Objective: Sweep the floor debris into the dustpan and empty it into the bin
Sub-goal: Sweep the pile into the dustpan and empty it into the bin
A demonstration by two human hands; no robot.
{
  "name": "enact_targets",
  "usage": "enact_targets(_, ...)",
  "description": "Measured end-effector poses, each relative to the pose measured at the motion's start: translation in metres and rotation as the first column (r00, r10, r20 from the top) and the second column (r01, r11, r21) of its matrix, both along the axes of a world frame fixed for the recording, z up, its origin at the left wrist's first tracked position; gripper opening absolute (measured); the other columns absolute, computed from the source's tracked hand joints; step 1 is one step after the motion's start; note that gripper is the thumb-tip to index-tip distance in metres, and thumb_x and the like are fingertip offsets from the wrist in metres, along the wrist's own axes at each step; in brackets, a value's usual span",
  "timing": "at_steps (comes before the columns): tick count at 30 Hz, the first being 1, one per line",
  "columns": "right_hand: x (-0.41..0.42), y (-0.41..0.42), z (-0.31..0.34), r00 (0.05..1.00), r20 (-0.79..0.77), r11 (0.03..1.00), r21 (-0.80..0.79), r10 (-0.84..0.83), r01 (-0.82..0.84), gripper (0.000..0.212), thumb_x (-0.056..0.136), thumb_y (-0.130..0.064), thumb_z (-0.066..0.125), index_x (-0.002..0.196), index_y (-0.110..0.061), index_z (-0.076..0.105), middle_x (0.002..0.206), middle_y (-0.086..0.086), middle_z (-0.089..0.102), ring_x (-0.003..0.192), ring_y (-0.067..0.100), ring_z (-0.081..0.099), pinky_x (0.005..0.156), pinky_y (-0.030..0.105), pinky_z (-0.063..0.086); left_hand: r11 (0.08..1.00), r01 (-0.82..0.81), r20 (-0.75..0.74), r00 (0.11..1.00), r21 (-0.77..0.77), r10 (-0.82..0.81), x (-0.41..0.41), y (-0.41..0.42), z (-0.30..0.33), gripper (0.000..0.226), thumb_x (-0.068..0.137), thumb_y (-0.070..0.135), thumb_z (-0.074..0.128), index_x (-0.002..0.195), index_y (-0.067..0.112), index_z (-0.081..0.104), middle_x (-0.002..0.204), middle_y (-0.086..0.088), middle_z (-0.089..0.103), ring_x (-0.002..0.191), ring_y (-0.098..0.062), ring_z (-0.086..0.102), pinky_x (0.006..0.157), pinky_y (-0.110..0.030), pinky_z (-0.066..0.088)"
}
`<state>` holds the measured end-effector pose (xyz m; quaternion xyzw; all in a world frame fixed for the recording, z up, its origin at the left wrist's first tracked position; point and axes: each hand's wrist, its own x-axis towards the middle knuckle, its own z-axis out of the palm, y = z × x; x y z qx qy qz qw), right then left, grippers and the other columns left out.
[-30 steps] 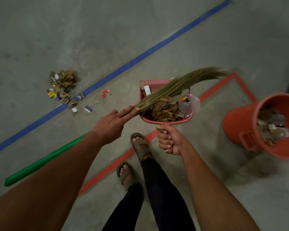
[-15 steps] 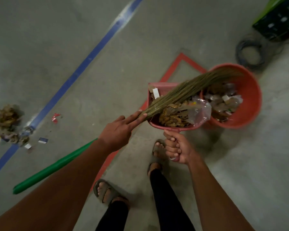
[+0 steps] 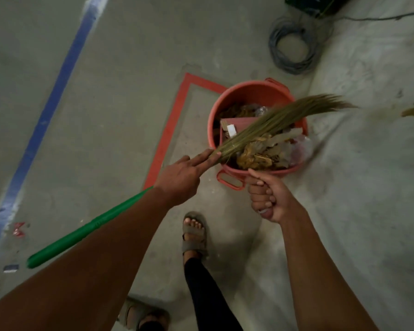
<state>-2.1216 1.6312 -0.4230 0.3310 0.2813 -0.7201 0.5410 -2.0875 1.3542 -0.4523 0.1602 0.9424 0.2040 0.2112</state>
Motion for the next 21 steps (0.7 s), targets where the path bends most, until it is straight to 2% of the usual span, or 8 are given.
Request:
enact_targets(4,-0.042,0.012,-0.017,0.979,0.200,0.991,-0.117,-0.040,0.064,0.039,0.101,-0.034,0.058,0.070,-0.019,0.041,0.047,-0.013,0.023,0.034,0.002,0.020,0.034,0.015,0.025,0.998,-0.013,-0.014,1.000,-0.057,0.012,-0.028,0.017,-0.006,0.092,0.094,0.007,0.047,0.161,0.049,-0.001,0.171,0.014,0.014,0.101,-0.027,0.053,0.064,-0.045,0.058)
enact_targets(6,-0.055,0.018,-0.032,0.942,0.329,0.978,-0.167,-0.061,0.121,0.039,0.092,-0.025,0.073,0.070,-0.019,0.042,0.048,-0.013,0.026,0.034,0.003,0.026,0.037,0.015,0.026,0.994,-0.032,-0.025,0.999,-0.106,0.029,-0.037,0.022,-0.003,0.094,0.094,0.005,0.048,0.161,0.049,0.000,0.171,0.015,0.013,0.102,-0.026,0.052,0.056,-0.040,0.054)
enact_targets(9,-0.067,0.021,-0.042,0.917,0.394,0.980,-0.150,-0.062,0.131,0.051,0.077,-0.011,0.089,0.068,-0.022,0.040,0.047,-0.011,0.033,0.032,0.007,0.038,0.039,0.009,0.015,0.985,-0.078,-0.052,0.996,-0.153,0.071,-0.048,0.026,0.005,0.098,0.091,0.000,0.053,0.161,0.049,0.003,0.170,0.017,0.013,0.101,-0.025,0.052,0.050,-0.034,0.050)
enact_targets(10,-0.071,0.020,-0.040,0.916,0.394,0.985,-0.115,-0.074,0.130,0.050,0.078,-0.012,0.087,0.067,-0.022,0.039,0.046,-0.010,0.034,0.031,0.008,0.039,0.037,0.009,0.014,0.984,-0.083,-0.052,0.996,-0.159,0.076,-0.052,0.027,0.007,0.099,0.091,0.000,0.053,0.161,0.049,0.004,0.170,0.017,0.013,0.101,-0.025,0.052,0.050,-0.034,0.050)
enact_targets(12,-0.075,0.015,-0.032,0.911,0.397,0.992,-0.008,-0.111,0.125,0.043,0.091,-0.022,0.073,0.063,-0.019,0.041,0.044,-0.008,0.035,0.030,0.006,0.037,0.031,0.012,0.021,0.981,-0.092,-0.045,0.995,-0.169,0.085,-0.057,0.028,0.009,0.099,0.091,-0.001,0.053,0.161,0.048,0.004,0.170,0.017,0.013,0.101,-0.025,0.052,0.051,-0.032,0.046)
enact_targets(15,-0.077,0.008,-0.011,0.910,0.385,0.981,0.171,-0.152,0.092,0.047,0.105,-0.035,0.055,0.063,-0.018,0.040,0.044,-0.008,0.034,0.030,0.003,0.033,0.029,0.019,0.031,0.978,-0.109,-0.043,0.994,-0.180,0.102,-0.064,0.031,0.013,0.096,0.093,0.000,0.052,0.161,0.047,0.004,0.170,0.016,0.015,0.101,-0.026,0.052,0.049,-0.028,0.038)
enact_targets(19,-0.069,0.006,0.015,0.960,0.273,0.932,0.359,-0.065,-0.040,0.047,0.106,-0.034,0.054,0.063,-0.019,0.040,0.048,-0.010,0.031,0.034,0.001,0.029,0.035,0.016,0.027,0.975,-0.136,-0.042,0.990,-0.178,0.131,-0.067,0.034,0.015,0.091,0.095,0.001,0.050,0.162,0.046,0.006,0.170,0.014,0.018,0.100,-0.026,0.053,0.046,-0.025,0.031)
enact_targets(21,-0.066,0.006,0.024,0.973,0.231,0.889,0.449,-0.018,-0.090,0.045,0.105,-0.033,0.057,0.065,-0.020,0.040,0.050,-0.010,0.031,0.035,0.002,0.028,0.036,0.017,0.026,0.971,-0.165,-0.044,0.986,-0.172,0.160,-0.068,0.035,0.017,0.089,0.096,0.003,0.049,0.161,0.047,0.007,0.170,0.014,0.019,0.103,-0.027,0.054,0.049,-0.026,0.034)
